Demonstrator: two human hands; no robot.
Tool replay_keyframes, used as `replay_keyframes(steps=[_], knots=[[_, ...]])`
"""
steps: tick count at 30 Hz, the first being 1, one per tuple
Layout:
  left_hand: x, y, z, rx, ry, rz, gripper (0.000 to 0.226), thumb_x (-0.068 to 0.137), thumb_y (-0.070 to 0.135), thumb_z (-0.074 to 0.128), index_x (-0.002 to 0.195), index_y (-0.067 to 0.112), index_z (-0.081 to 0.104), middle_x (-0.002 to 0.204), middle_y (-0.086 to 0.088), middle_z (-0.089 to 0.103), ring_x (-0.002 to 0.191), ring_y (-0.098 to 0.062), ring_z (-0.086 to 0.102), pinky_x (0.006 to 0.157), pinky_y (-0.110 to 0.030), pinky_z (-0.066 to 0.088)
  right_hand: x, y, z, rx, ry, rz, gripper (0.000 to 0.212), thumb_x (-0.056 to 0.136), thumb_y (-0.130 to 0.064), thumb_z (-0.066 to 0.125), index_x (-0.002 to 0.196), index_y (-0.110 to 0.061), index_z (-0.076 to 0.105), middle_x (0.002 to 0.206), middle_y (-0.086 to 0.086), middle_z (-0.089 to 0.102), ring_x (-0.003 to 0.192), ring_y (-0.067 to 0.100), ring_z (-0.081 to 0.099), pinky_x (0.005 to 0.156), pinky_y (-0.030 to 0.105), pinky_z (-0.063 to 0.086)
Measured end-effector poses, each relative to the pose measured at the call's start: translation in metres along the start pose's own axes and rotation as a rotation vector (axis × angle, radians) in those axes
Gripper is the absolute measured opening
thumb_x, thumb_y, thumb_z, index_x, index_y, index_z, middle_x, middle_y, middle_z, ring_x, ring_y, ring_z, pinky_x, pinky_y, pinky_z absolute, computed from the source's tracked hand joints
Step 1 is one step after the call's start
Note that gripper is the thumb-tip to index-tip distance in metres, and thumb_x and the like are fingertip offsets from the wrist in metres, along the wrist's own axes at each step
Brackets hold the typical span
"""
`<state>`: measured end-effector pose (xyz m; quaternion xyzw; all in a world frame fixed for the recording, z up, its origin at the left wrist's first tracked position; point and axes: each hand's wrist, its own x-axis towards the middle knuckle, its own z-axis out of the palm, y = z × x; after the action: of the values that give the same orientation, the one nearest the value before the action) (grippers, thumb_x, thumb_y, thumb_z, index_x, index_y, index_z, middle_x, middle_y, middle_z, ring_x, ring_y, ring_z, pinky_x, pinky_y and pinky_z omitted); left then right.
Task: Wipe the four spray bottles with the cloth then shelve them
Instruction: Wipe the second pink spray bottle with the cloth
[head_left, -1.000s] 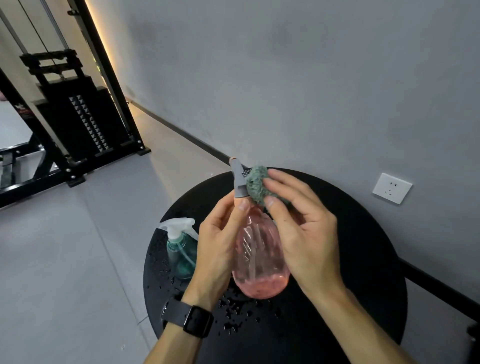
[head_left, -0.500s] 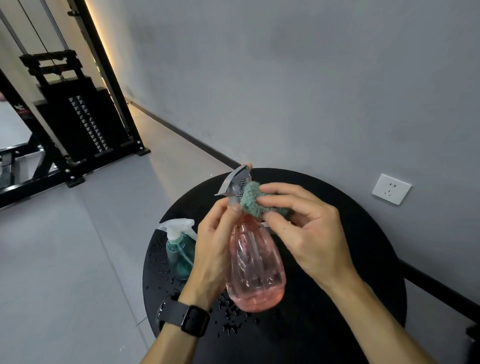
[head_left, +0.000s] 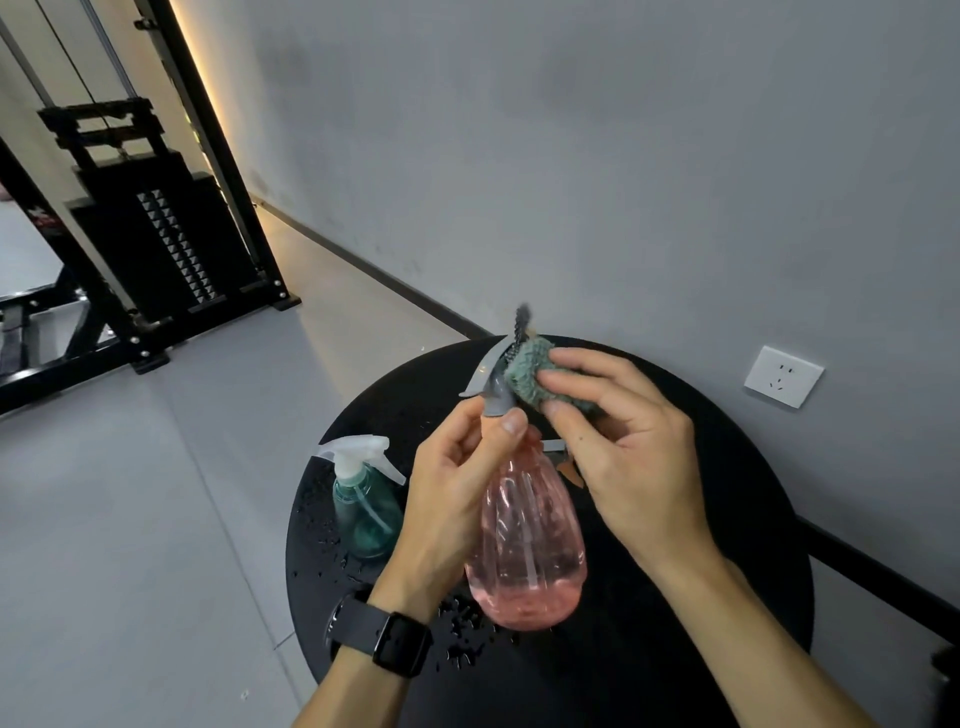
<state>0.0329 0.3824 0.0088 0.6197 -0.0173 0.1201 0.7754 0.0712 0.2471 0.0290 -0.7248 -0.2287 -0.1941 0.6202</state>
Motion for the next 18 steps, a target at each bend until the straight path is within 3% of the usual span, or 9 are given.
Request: replay_keyframes(steps=[2, 4, 6, 11, 15, 18], knots=[[0.002, 0.002, 0.000, 0.027, 0.001, 0.009, 0.018, 0.087, 0.030, 0.067, 0.101, 0.020, 0.072, 0.091, -0.008, 0.072, 0.086, -0.025, 0.070, 0.083, -0.045, 0.059, 0.000, 0.005, -0.006, -0.048, 0.063, -0.008, 0.025, 0.085, 0.003, 0.068, 0.103, -0.013, 0.075, 0.114, -0.013, 0.066, 0.109, 0.003, 0.062, 0.088, 0.023, 0.054], [0.003, 0.002, 0.000, 0.065, -0.001, 0.024, 0.015, 0.087, 0.030, 0.065, 0.097, 0.021, 0.071, 0.090, -0.006, 0.073, 0.085, -0.023, 0.070, 0.081, -0.040, 0.059, 0.001, 0.008, -0.012, -0.067, 0.180, 0.005, 0.024, 0.085, 0.003, 0.069, 0.103, -0.011, 0.074, 0.112, -0.012, 0.066, 0.106, -0.005, 0.061, 0.085, 0.008, 0.048], [0.003, 0.002, 0.003, 0.107, -0.005, 0.039, 0.019, 0.086, 0.032, 0.067, 0.099, 0.019, 0.069, 0.091, -0.006, 0.074, 0.087, -0.021, 0.072, 0.083, -0.038, 0.060, 0.003, 0.010, -0.018, -0.055, 0.275, 0.029, 0.023, 0.085, 0.001, 0.069, 0.104, -0.010, 0.074, 0.112, -0.013, 0.065, 0.105, -0.008, 0.060, 0.083, 0.003, 0.043], [0.003, -0.002, 0.017, 0.162, -0.039, 0.024, 0.033, 0.080, 0.033, 0.068, 0.106, 0.013, 0.067, 0.092, -0.003, 0.077, 0.088, -0.013, 0.073, 0.080, -0.029, 0.059, 0.008, 0.013, -0.033, -0.026, 0.426, 0.067, 0.026, 0.086, -0.003, 0.070, 0.105, -0.020, 0.071, 0.110, -0.016, 0.065, 0.104, -0.007, 0.061, 0.082, 0.004, 0.043], [0.002, -0.011, 0.028, 0.213, -0.088, 0.005, 0.029, 0.082, 0.038, 0.071, 0.105, 0.020, 0.068, 0.098, -0.007, 0.076, 0.098, -0.027, 0.072, 0.090, -0.043, 0.058, 0.012, 0.014, -0.047, -0.005, 0.518, 0.080, 0.025, 0.087, -0.006, 0.069, 0.105, -0.023, 0.070, 0.113, -0.009, 0.067, 0.108, -0.002, 0.061, 0.082, 0.006, 0.044], [0.002, -0.018, 0.040, 0.272, -0.142, -0.027, 0.022, 0.086, 0.034, 0.070, 0.105, 0.025, 0.068, 0.101, 0.002, 0.076, 0.095, -0.014, 0.071, 0.088, -0.033, 0.057, 0.016, 0.017, -0.059, 0.009, 0.595, 0.092, 0.023, 0.087, -0.005, 0.068, 0.106, -0.018, 0.071, 0.115, -0.004, 0.067, 0.108, -0.002, 0.061, 0.085, 0.008, 0.045]])
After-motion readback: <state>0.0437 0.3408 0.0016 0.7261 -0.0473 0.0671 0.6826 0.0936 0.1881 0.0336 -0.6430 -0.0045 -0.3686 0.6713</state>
